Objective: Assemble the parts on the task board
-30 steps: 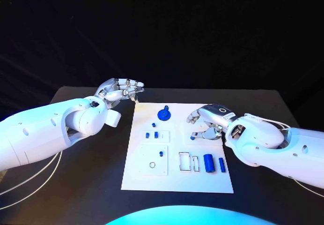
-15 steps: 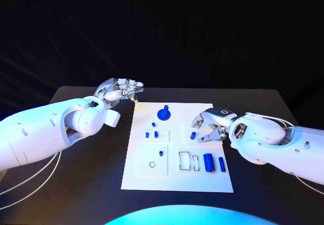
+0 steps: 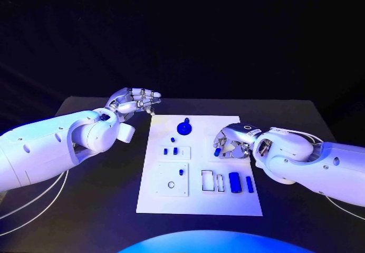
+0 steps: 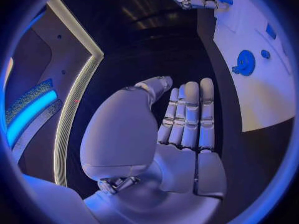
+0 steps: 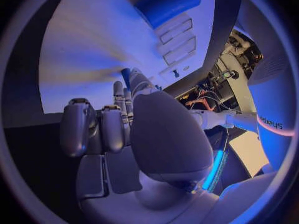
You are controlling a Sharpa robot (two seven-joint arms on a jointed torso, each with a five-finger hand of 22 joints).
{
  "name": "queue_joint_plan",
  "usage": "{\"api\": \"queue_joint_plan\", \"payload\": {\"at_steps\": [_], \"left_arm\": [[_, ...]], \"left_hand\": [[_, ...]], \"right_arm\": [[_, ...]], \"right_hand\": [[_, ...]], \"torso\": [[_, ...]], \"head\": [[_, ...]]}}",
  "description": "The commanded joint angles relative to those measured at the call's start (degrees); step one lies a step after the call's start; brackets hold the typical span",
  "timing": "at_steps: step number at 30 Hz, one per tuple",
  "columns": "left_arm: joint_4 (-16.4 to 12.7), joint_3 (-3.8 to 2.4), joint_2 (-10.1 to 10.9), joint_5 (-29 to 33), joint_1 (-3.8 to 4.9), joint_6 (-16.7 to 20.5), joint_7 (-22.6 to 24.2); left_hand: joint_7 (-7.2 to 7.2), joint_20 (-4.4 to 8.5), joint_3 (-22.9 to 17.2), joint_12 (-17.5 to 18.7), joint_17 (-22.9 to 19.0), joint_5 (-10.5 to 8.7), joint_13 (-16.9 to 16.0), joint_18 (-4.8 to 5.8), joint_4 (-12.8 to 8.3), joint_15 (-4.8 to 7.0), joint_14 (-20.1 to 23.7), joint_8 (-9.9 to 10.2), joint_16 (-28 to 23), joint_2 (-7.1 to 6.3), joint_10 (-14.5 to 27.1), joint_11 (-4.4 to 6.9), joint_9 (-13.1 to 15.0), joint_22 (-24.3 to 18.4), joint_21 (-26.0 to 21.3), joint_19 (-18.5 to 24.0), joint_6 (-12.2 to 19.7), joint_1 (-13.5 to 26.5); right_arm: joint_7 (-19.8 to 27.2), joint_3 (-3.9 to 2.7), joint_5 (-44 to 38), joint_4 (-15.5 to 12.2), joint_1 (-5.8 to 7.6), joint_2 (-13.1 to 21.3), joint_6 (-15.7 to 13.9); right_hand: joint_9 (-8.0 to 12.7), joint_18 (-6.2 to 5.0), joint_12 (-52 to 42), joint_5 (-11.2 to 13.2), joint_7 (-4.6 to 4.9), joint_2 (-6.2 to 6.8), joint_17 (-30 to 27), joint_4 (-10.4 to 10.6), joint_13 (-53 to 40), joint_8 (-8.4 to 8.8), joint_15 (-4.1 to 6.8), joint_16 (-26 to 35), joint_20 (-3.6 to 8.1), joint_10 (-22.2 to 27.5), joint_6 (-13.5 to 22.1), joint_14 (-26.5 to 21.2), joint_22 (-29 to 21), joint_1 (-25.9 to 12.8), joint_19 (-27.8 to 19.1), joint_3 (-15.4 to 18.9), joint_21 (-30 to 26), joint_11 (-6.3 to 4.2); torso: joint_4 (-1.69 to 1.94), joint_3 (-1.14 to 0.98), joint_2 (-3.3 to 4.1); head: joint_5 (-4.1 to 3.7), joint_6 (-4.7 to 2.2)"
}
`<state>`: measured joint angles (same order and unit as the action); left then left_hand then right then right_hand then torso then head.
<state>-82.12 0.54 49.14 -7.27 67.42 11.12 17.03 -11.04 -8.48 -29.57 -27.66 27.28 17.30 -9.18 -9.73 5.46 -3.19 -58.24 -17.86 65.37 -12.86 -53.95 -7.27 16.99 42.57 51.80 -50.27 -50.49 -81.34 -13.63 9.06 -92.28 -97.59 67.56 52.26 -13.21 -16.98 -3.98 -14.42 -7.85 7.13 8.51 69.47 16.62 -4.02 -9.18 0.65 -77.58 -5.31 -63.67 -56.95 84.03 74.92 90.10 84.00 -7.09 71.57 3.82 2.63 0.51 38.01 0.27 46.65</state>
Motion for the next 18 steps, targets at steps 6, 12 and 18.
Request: {"api": "queue_joint_plan", "payload": {"at_steps": [6, 12, 18], "left_arm": [[-0.14, -0.03, 0.04, 0.14, 0.03, -0.86, 0.25], [-0.16, -0.03, 0.11, 0.13, 0.03, -0.85, 0.19], [-0.17, -0.03, 0.15, 0.09, 0.03, -0.93, 0.07]], "left_hand": [[-0.04, -0.23, 0.41, -0.33, -0.09, 0.06, 0.08, -0.78, 0.05, 0.03, 0.28, -0.14, -0.24, 0.33, 0.33, -0.05, -0.06, -0.09, -0.32, -0.11, 0.25, -0.1], [-0.04, -0.23, 0.41, -0.33, -0.09, 0.06, 0.08, -0.78, 0.05, 0.03, 0.28, -0.14, -0.24, 0.33, 0.33, -0.05, -0.06, -0.09, -0.32, -0.11, 0.25, -0.1], [-0.04, -0.23, 0.41, -0.33, -0.09, 0.06, 0.08, -0.78, 0.05, 0.03, 0.28, -0.14, -0.24, 0.33, 0.33, -0.05, -0.06, -0.09, -0.32, -0.11, 0.25, -0.1]], "right_arm": [[1.28, 0.04, 0.57, 0.56, -0.64, -0.84, -0.45], [1.21, 0.05, 0.66, 0.74, -0.86, -1.14, -1.36], [0.71, 0.05, 0.39, 0.77, -0.92, -1.25, -1.35]], "right_hand": [[-0.2, 0.95, 2.77, 3.0, -0.05, -0.39, 0.5, -0.09, 0.13, -0.29, 0.53, -0.81, 0.81, -4.09, -3.03, 2.07, 8.62, -0.32, 2.47, -8.07, 2.26, -0.28], [-0.48, 1.1, 4.61, 3.34, -0.11, 1.18, 0.5, -0.29, -0.02, -0.33, 0.61, -0.97, 0.97, -6.03, -4.06, 2.1, 9.13, -1.77, 2.67, -13.23, 3.13, -0.5], [-0.67, 1.16, 6.02, 3.38, 0.01, 3.29, 0.49, -0.5, -0.14, -0.03, 0.55, -1.08, 0.92, -6.7, -3.93, 2.11, 9.36, -3.57, 2.73, -16.28, 3.39, -0.36]], "torso": [[-0.02, -0.05, 0.03], [-0.05, -0.04, 0.05], [-0.03, -0.02, 0.01]], "head": [[0.15, 0.08], [0.17, 0.17], [0.1, 0.29]]}}
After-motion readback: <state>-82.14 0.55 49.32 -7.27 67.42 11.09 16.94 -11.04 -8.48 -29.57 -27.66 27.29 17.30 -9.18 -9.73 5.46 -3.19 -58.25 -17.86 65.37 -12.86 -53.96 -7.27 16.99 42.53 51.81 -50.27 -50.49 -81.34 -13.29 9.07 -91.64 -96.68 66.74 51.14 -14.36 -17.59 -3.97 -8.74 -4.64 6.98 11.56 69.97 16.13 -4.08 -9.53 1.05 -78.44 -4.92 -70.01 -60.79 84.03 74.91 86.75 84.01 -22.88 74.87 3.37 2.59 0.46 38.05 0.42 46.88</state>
